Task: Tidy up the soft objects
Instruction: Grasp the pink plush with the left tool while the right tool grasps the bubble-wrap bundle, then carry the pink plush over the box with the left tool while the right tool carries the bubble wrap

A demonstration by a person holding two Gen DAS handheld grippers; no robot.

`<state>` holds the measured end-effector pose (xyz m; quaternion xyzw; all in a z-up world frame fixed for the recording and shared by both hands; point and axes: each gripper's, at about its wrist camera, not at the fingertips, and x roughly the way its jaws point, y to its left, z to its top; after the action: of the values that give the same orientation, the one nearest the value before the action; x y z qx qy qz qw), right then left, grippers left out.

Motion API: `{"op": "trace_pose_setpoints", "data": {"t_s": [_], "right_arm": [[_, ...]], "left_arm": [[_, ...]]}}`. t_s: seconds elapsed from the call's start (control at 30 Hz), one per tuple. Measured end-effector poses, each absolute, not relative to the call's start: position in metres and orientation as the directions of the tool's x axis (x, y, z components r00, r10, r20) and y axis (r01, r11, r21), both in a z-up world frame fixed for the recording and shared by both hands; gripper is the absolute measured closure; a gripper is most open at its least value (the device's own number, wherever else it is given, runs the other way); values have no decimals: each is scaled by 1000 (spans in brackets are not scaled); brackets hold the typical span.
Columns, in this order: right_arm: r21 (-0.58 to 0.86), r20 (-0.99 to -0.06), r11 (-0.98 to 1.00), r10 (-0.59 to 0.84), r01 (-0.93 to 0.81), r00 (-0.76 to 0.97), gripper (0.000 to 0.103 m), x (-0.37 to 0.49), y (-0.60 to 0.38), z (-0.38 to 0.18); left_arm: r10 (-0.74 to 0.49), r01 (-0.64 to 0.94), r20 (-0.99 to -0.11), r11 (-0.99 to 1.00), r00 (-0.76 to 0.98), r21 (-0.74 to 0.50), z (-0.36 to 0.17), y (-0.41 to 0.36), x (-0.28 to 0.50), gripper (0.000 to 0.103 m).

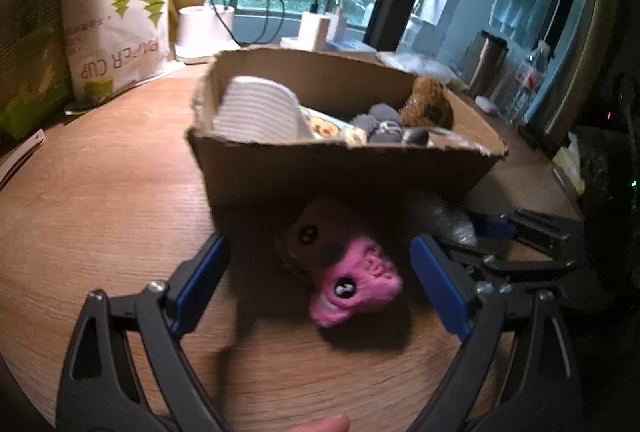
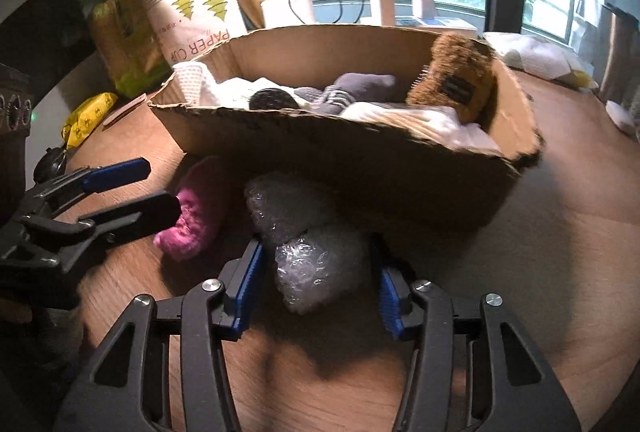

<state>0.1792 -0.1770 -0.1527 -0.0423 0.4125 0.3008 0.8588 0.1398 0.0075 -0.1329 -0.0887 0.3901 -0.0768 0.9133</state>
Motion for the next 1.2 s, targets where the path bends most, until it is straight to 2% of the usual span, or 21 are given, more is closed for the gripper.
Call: {"op": "trace_pose_setpoints", "data": {"t_s": [0.17, 0.33, 0.4, 0.47, 0.6, 0.77, 1.2], "right_arm": [[200, -721, 822, 492, -533, 488, 50, 177, -197, -152], [216, -706, 824, 502, -523, 500, 50, 174, -211, -151], [219, -701, 823, 507, -524, 502, 50, 172, -213, -151], [221, -697, 821, 510, -526, 504, 50, 171, -214, -151], [223, -690, 821, 514, -526, 510, 50, 167, -219, -149], [221, -685, 826, 510, -519, 520, 50, 160, -230, -148], [198, -654, 824, 515, -531, 554, 50, 143, -235, -127]], "left_arm": [[-170, 55, -749, 983, 640, -175, -145, -7, 148, 10], [-131, 70, -755, 991, 643, -113, -145, -18, 149, 11], [-120, 82, -759, 993, 640, -87, -146, -23, 149, 18], [-103, 89, -773, 994, 626, -61, -148, -27, 150, 36], [-101, 111, -779, 993, 620, -40, -150, -33, 146, 53], [-138, 149, -774, 987, 618, -58, -146, -39, 137, 62], [-198, 201, -716, 976, 670, -82, -118, -49, 115, 71]]}}
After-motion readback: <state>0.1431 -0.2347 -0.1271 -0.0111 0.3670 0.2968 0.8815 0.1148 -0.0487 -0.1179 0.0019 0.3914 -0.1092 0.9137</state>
